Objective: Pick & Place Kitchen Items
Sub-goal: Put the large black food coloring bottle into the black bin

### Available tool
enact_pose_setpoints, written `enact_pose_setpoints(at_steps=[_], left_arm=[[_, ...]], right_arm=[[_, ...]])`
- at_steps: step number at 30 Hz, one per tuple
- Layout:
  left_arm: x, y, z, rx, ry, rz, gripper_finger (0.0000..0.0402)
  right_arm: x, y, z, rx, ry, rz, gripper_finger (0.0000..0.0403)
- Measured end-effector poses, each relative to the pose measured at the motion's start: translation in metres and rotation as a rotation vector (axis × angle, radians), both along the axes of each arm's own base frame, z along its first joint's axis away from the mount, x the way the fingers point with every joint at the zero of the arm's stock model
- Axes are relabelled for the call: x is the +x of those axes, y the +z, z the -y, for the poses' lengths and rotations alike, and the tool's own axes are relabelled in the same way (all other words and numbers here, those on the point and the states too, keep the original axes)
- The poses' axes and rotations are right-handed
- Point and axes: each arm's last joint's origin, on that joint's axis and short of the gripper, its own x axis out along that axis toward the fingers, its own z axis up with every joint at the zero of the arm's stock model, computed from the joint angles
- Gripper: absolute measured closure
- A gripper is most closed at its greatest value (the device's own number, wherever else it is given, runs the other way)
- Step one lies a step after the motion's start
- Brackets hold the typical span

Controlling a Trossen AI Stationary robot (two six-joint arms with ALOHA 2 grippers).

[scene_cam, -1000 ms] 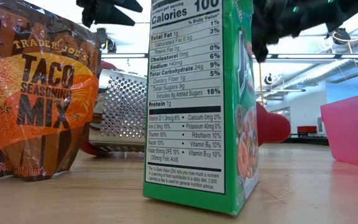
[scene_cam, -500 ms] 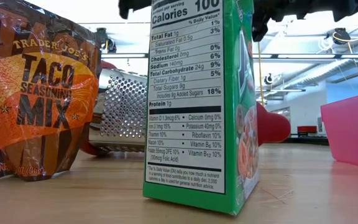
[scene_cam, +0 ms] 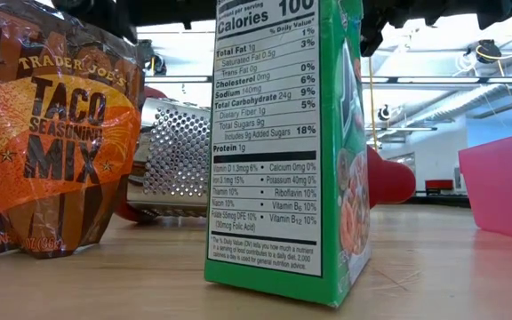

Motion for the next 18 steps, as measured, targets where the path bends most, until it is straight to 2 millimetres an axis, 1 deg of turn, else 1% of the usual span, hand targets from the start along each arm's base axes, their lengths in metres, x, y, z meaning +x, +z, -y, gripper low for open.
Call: enact_pose_setpoints(at_steps=[6, 8, 13, 15, 18], left_arm=[[0.002, -0.001, 0.000, 0.015, -0.064, 0.041, 0.0151], [0.002, -0.001, 0.000, 0.017, -0.065, 0.041, 0.0151], [0.002, -0.001, 0.000, 0.002, -0.068, 0.037, 0.0155], [0.002, -0.001, 0.000, 0.002, -0.068, 0.036, 0.0171], [0.002, -0.002, 0.000, 0.008, -0.066, 0.035, 0.0217]], right_arm=[[0.007, -0.010, 0.000, -0.009, -0.023, -0.049, 0.0294], [0.009, -0.011, 0.001, -0.010, -0.050, -0.054, 0.0294], [0.011, -0.014, 0.002, -0.011, -0.054, -0.061, 0.0294], [0.011, -0.014, 0.002, -0.011, -0.053, -0.060, 0.0294], [0.011, -0.014, 0.002, -0.011, -0.051, -0.060, 0.0294]])
